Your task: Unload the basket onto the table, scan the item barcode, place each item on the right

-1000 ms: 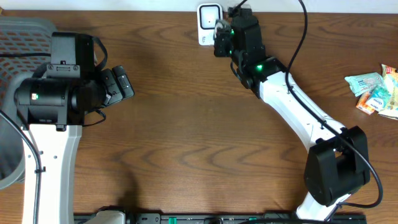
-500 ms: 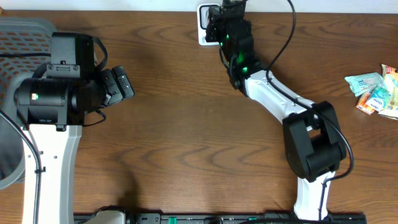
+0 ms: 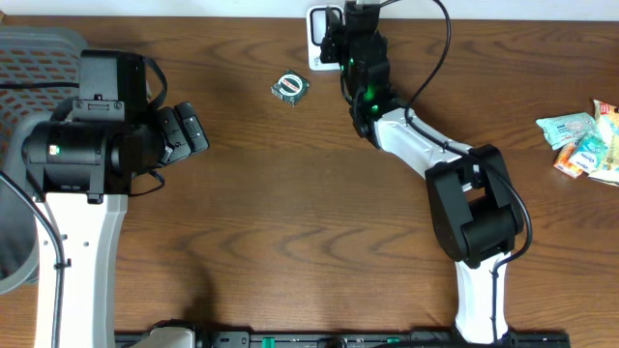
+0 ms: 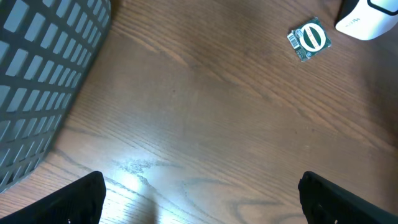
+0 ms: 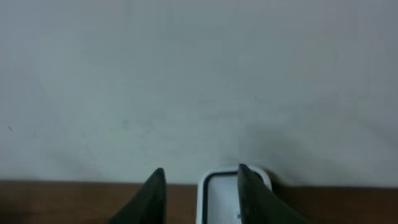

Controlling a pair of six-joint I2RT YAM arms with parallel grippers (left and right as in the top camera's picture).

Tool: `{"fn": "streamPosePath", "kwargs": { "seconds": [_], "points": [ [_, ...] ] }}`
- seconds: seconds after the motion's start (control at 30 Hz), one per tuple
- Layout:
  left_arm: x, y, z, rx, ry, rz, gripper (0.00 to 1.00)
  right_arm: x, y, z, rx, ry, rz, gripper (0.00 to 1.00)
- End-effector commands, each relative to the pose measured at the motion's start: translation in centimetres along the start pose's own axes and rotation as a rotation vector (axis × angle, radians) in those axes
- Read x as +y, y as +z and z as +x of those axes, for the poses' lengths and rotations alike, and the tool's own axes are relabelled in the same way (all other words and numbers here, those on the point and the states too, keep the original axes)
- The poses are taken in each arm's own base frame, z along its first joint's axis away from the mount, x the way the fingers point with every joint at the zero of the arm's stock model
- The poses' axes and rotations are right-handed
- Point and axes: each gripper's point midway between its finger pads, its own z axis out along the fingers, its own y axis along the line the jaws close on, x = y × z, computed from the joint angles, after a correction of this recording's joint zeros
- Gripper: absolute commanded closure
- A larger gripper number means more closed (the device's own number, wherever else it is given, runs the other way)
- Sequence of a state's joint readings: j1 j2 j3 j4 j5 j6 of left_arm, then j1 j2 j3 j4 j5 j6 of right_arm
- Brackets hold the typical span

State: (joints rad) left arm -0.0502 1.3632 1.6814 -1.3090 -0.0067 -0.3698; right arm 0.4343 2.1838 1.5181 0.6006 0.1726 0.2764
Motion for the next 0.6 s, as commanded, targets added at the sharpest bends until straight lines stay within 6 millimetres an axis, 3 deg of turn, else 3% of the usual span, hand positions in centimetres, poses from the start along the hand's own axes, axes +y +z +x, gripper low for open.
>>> {"fn": "streamPosePath", "kwargs": {
  "seconds": [0.0,0.2,0.3,0.4,0.57],
  "points": [
    [0.3,-0.2,-0.1,-0.009,-0.015,-0.011,0.02,1.0,0.3,0.6,0.045,-0.015,-0.066,0.60],
    [0.3,-0.2,-0.1,-0.009,-0.015,-0.012,0.02,3.5,-0.9,6.0,0.270,-0.016,-0.144,0.41],
    [0.3,-0.2,-0.1,-0.008,-0.015,-0.012,0.02,5.3,-1.5,7.2,0.397,0.022,-0.171,0.32],
    [0.3,-0.2,-0.1,-0.009,-0.015,-0.012,0.02,6.9,-1.4,5.3,0.435,0.053,-0.190,0.30],
    [0.3,-0.2,-0.1,-0.009,-0.015,-0.011,0.02,8.7,-0.4,-0.8,0.385,0.146,-0.179,0.31]
  ]
}}
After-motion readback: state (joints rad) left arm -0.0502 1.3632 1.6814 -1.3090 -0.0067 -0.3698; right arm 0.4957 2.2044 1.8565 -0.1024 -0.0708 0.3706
